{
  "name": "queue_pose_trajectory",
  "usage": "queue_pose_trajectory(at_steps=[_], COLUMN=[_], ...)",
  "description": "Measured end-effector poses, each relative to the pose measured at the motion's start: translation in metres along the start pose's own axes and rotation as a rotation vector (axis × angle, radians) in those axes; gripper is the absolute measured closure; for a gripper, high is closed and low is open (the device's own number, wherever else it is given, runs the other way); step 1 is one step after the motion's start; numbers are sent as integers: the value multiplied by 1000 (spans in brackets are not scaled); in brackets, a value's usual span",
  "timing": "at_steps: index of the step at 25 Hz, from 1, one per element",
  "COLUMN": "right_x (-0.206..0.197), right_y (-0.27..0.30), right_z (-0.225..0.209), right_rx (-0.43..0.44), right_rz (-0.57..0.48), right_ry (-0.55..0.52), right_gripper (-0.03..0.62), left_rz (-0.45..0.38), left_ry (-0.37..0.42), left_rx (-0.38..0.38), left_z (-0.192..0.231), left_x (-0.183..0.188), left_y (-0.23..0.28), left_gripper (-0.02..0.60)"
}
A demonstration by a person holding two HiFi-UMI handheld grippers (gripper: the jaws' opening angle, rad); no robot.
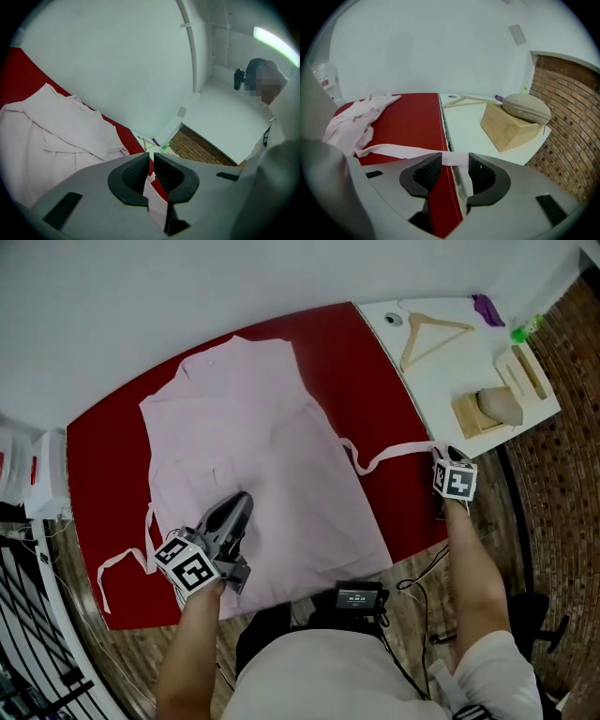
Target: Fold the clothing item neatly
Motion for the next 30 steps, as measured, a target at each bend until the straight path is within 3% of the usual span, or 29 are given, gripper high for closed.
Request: queue_pose_trajectory(at_steps=[7, 13, 14, 16, 19, 25, 30], right_x=[-2, -1, 0, 1, 0, 28, 59], right_y=[16, 25, 25, 26, 24, -1, -38], right_z=[-28, -33, -32, -29, -28, -11, 25], right_rx=[-30, 19, 29, 35, 19, 14, 89], right_rz=[39, 83, 93, 115, 125, 6, -126], right_ry=[13, 98, 95, 59, 11, -16, -7], right_gripper=[427, 428, 449, 562, 568, 568, 569], left_rz=[43, 56, 54, 53, 48, 25, 15], left_ry=[-6, -11, -12, -15, -20, -28, -43], left_rx=[-1, 12, 17, 23, 27, 22, 4], left_z=[-10, -12, -12, -12, -12, -4, 2], left_x=[-12, -16, -17, -19, -19, -16, -18], left_y=[23, 26, 25, 23, 18, 6, -6], left_gripper=[569, 569, 569, 569, 569, 569, 569])
Point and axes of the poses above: the fingertips, and each gripper's own axes: y forward along the fingers, z to its left, x out of its top, the point moved 4 cm from there along -y, backward along the fingers, and after that the axes turned 5 degrees about z, right-handed, at the moved point
